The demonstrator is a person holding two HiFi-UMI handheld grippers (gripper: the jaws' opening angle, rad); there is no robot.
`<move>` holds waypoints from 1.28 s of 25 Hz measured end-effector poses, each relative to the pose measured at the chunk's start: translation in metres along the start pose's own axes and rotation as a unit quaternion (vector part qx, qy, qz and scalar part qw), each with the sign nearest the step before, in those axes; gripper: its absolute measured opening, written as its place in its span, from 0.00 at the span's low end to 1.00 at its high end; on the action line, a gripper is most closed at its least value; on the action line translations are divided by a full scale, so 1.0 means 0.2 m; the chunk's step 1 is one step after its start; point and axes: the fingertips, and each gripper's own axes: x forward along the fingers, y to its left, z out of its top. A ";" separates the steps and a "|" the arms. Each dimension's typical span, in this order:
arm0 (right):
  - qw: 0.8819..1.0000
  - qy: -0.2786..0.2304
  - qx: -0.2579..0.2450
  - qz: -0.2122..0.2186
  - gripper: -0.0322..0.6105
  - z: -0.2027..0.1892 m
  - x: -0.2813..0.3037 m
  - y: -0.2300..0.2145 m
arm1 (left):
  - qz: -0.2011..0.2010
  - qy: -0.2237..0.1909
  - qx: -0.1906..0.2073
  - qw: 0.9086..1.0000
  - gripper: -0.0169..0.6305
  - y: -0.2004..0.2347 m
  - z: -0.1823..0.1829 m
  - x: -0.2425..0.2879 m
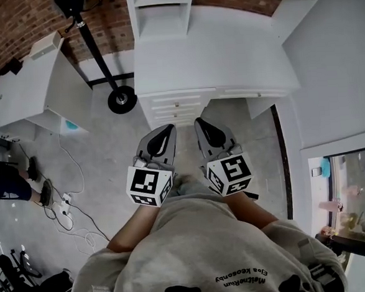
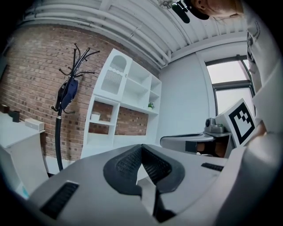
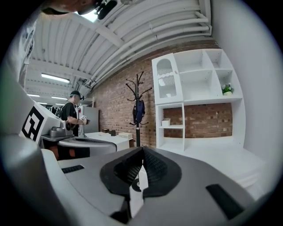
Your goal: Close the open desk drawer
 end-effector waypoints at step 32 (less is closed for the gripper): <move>0.997 -0.067 0.000 0.037 0.10 0.09 -0.27 -0.08 | 0.012 -0.025 0.026 0.999 0.05 -0.31 0.09 0.02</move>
